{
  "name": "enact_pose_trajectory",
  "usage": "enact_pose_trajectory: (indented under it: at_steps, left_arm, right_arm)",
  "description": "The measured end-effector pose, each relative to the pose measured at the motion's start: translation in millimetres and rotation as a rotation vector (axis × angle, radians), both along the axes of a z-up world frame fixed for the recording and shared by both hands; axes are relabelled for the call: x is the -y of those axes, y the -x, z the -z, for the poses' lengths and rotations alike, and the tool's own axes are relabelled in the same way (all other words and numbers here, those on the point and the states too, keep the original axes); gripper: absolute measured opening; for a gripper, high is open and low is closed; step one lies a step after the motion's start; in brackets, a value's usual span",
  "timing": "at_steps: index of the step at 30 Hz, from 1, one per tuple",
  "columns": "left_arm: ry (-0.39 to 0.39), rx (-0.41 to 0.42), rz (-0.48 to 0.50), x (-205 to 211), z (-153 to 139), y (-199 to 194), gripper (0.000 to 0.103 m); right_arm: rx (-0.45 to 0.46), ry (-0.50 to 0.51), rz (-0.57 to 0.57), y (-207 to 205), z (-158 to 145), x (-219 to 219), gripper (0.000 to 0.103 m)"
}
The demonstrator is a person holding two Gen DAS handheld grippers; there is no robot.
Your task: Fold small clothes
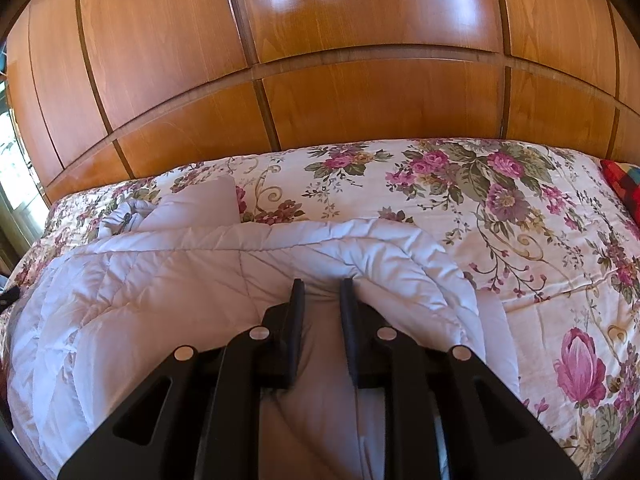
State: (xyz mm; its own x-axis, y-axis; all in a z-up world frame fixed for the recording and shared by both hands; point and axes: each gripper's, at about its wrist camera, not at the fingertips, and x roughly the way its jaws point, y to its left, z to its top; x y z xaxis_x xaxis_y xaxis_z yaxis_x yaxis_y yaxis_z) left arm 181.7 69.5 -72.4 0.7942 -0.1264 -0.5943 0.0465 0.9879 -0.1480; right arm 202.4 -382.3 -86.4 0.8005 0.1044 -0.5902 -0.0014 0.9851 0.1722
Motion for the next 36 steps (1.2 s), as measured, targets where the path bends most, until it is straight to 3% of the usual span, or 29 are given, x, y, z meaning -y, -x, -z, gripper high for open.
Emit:
enact_pose_trajectory:
  at_steps: [5, 9, 11, 13, 16, 19, 22, 23, 25, 27, 30, 32, 36]
  left_arm:
    - [0.059, 0.136, 0.128, 47.8, -36.9, 48.7, 0.088]
    - [0.052, 0.163, 0.245, 96.4, -44.5, 67.1, 0.088]
    - [0.029, 0.153, 0.29, 119.9, -38.0, 67.3, 0.085]
    - [-0.042, 0.138, 0.299, 141.5, -24.7, 62.4, 0.084]
    - [-0.15, 0.046, 0.273, 156.9, 10.5, 38.1, 0.075]
    - [-0.103, 0.028, 0.262, 148.9, 27.9, 28.4, 0.076]
    - [-0.099, 0.03, 0.256, 146.2, 26.0, 31.5, 0.076]
    - [-0.091, 0.028, 0.254, 143.9, 24.3, 34.5, 0.076]
    - [-0.059, 0.021, 0.245, 137.5, 20.3, 42.6, 0.076]
    - [0.002, 0.014, 0.225, 126.5, 15.4, 55.0, 0.076]
    - [0.096, 0.024, 0.217, 110.8, 8.5, 77.0, 0.076]
    - [0.114, 0.036, 0.218, 108.4, 4.5, 88.0, 0.075]
    - [0.135, 0.071, 0.238, 111.5, -2.0, 111.7, 0.061]
  right_arm:
    - [0.008, -0.004, 0.0, 2.0, -0.7, 0.0, 0.019]
    - [0.012, -0.004, 0.001, 3.0, -1.3, -0.3, 0.02]
    - [0.012, -0.003, 0.001, 3.2, -1.3, -0.1, 0.02]
    - [0.012, -0.004, 0.001, 3.5, -1.5, 0.1, 0.02]
    - [0.013, -0.006, 0.001, 3.7, -1.3, 0.1, 0.02]
    - [0.017, -0.008, 0.003, 4.9, -1.1, 0.4, 0.02]
    - [0.01, -0.002, 0.005, 3.9, -2.1, -0.5, 0.02]
    - [0.001, 0.001, 0.005, 3.6, -4.3, -0.6, 0.022]
    - [-0.009, 0.005, 0.004, 8.6, -12.4, -1.8, 0.037]
    - [0.026, 0.002, 0.033, 25.1, -26.6, -3.1, 0.073]
    - [0.119, -0.024, 0.057, 63.1, -49.5, -5.3, 0.077]
    - [0.147, -0.038, 0.064, 88.3, -58.6, -6.9, 0.077]
    - [0.16, -0.103, 0.103, 132.0, -57.3, -3.6, 0.077]
